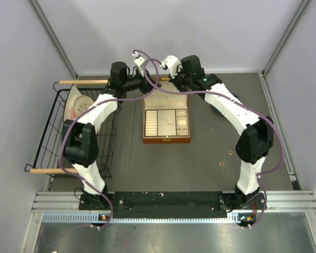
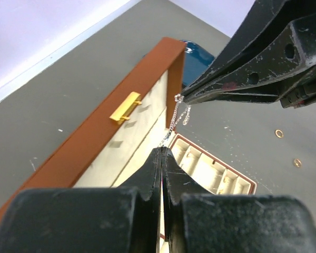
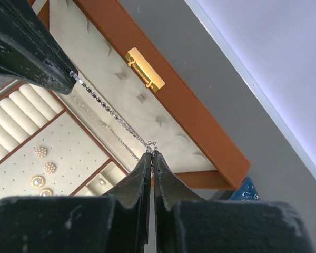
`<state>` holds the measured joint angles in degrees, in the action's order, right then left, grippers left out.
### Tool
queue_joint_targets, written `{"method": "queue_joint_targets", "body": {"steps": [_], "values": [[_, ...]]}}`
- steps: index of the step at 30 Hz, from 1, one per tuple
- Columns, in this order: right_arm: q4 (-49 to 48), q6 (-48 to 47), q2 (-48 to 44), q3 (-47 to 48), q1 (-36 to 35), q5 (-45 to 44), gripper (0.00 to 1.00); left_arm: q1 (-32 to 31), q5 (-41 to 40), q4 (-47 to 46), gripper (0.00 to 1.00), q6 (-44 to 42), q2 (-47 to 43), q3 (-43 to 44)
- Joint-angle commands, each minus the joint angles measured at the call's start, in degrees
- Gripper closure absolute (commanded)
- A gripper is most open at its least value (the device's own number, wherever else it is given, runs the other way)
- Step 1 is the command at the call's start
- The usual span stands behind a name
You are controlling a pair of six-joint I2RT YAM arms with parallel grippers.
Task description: Organize the mixed jewelry
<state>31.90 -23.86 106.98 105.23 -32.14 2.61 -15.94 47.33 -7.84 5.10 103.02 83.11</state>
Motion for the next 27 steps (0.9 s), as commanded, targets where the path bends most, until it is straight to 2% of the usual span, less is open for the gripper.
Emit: {"method": "queue_joint_targets", "body": {"steps": [1,27], "values": [[-2.7,0.0,2.4,4.4,-0.2,-1.0,1.0,1.1,-1.0,0.5,1.0,-2.6,1.9,3.3],[-8.2,-1.8,5.6,2.3,-0.2,-6.2,1.0,1.6,-4.1,2.5,1.0,-4.2,10.4,9.6]]}}
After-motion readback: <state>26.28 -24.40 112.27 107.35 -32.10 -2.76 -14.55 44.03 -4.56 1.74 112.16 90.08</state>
